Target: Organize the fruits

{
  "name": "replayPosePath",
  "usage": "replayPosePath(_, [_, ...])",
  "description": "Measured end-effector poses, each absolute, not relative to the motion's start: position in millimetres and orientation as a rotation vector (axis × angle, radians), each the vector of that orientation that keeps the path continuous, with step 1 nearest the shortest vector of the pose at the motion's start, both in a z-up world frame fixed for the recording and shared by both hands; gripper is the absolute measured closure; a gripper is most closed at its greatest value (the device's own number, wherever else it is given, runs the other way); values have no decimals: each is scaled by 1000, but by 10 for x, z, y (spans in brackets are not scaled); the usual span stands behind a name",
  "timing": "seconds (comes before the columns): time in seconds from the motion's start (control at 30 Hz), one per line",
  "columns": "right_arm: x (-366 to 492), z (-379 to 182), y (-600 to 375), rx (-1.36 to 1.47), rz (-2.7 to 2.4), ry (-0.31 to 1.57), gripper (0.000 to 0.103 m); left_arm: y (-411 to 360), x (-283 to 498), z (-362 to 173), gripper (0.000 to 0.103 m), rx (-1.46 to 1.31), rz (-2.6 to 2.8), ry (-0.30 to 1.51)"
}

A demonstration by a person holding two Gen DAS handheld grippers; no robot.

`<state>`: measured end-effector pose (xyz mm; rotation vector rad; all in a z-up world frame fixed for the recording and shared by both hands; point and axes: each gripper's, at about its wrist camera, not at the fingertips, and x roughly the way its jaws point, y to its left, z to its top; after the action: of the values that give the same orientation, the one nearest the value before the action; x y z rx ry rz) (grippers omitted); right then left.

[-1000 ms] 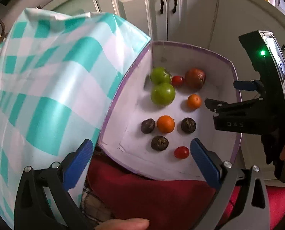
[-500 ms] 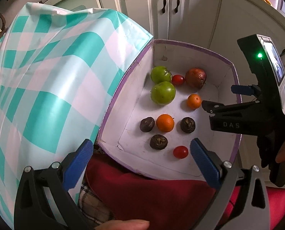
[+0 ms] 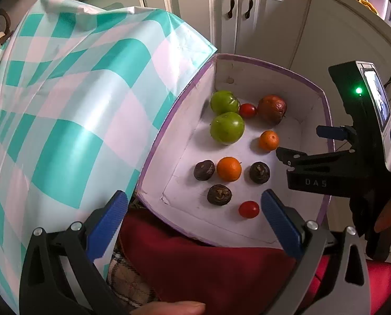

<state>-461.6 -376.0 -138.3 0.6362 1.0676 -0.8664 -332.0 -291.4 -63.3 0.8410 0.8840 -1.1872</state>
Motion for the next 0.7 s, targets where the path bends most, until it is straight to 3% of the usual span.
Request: replayPosePath(0.7, [-4593,-1470,-3751,657,-847,1089,16,-2900,-3298,-650,1,831,-1177,898])
